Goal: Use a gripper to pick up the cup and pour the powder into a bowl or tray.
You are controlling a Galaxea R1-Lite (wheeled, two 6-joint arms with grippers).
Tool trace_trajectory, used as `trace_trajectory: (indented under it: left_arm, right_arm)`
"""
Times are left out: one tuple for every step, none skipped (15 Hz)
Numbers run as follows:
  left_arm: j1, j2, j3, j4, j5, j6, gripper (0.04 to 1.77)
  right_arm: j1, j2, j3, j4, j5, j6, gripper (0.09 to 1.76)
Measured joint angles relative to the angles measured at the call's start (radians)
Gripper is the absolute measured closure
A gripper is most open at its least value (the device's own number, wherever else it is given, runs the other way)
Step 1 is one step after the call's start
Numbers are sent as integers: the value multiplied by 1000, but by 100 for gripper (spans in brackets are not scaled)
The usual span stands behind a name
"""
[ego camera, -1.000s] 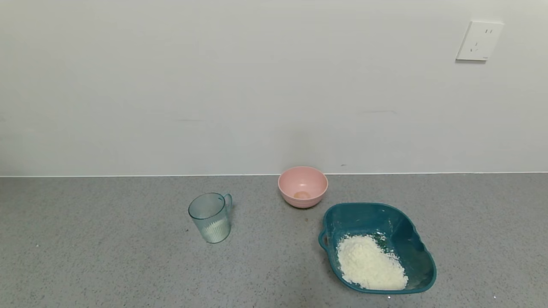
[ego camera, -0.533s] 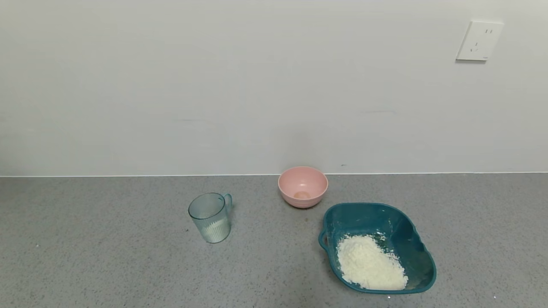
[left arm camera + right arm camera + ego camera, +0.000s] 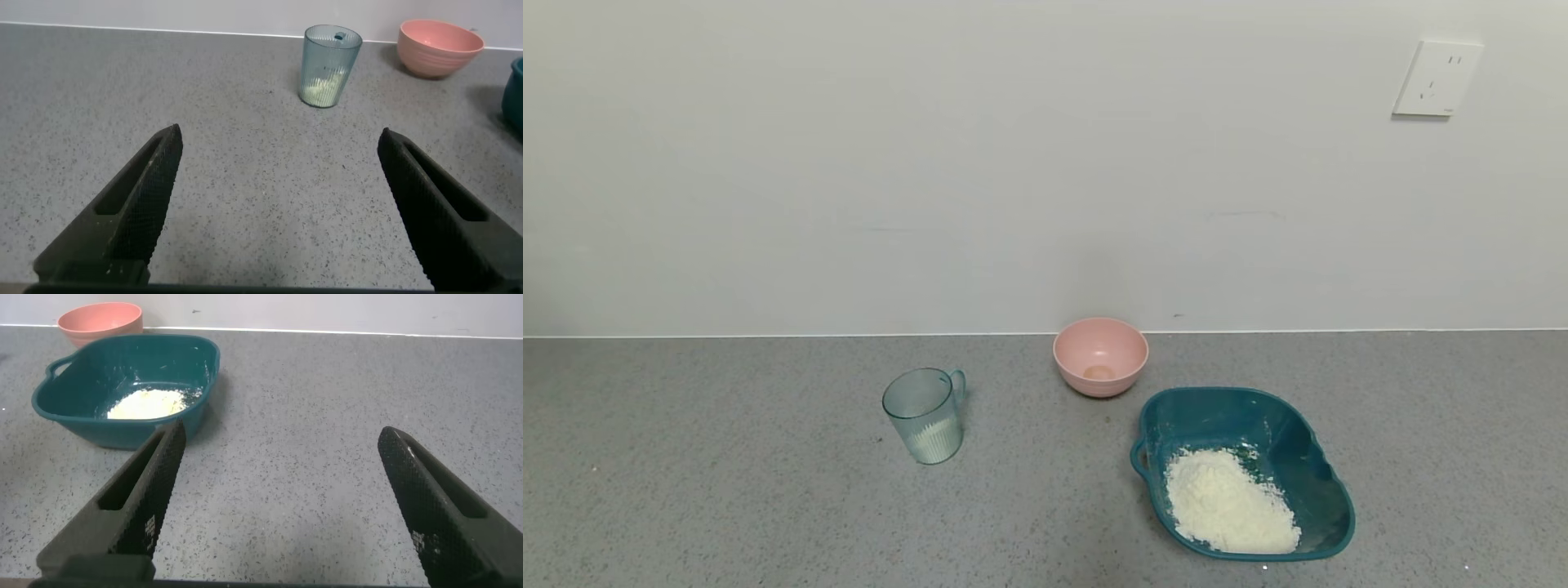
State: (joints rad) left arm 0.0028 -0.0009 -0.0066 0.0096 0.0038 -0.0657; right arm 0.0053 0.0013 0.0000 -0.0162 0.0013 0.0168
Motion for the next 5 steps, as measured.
trace_trajectory:
  left_arm:
    - [0, 0, 1, 0, 1, -12, 9]
    - [0, 0, 1, 0, 1, -19, 9]
    - [0, 0, 1, 0, 1, -23, 9]
    - [0, 0, 1, 0, 1, -25, 9]
    - [0, 0, 1, 0, 1, -26, 9]
  right_arm:
    - [0, 0, 0, 0, 0, 0, 14]
    - [0, 0, 0, 0, 0, 0, 14]
    - [0, 0, 0, 0, 0, 0, 14]
    - [0, 0, 0, 0, 0, -1, 14]
    - [0, 0, 0, 0, 0, -2, 14]
